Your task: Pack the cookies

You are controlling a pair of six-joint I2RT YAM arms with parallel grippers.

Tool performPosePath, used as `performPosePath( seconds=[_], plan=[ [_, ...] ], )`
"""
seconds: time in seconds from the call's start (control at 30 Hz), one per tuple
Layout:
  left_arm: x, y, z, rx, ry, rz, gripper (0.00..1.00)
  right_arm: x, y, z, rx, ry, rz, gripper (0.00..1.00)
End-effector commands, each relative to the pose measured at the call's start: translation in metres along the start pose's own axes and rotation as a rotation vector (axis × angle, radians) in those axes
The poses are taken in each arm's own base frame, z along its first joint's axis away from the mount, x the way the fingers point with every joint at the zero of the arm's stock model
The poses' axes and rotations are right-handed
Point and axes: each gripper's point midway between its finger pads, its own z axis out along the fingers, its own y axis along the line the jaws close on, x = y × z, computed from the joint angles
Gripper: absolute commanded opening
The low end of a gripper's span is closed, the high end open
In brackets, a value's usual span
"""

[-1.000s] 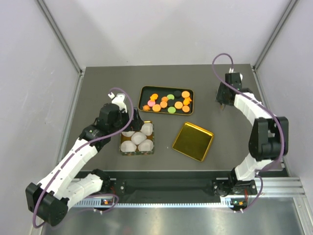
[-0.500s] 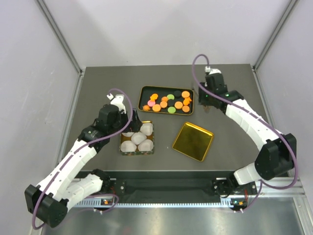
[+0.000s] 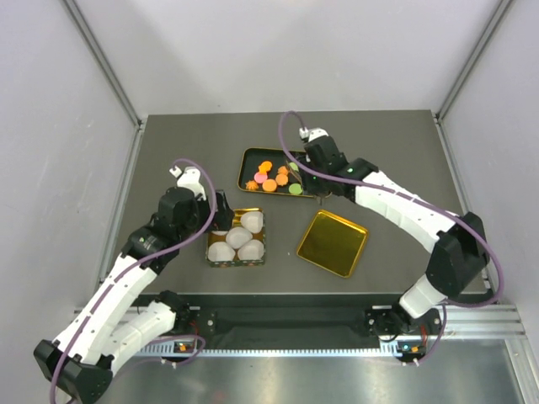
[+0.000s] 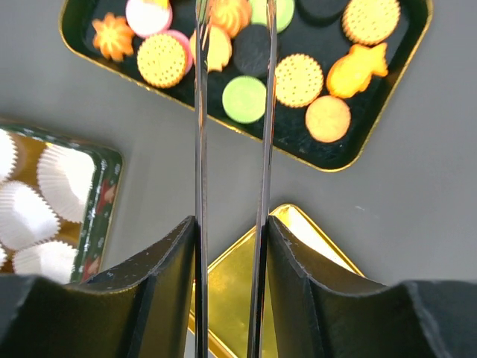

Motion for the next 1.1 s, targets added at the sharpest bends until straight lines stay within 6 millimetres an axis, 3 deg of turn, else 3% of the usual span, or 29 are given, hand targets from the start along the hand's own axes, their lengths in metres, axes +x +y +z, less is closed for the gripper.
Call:
performPosePath(
  seconds=[0.0, 0.57, 1.07],
  plan=[
    [0.001, 0.008, -0.003, -0.033, -0.014, -0.008, 0.99, -0.013, 0.011, 0.001, 0.010, -0.029, -0.034, 0.40],
    [0.005, 0.008, 0.003, -0.032, 0.001, -0.002, 0.99, 0.009, 0.003, 0.018, 0.063, 0.037, -0.083, 0.41],
    [0.007, 0.009, 0.004, -0.036, 0.005, -0.002, 0.99, 0.018, 0.014, 0.031, 0.038, 0.084, -0.129, 0.46]
  ],
)
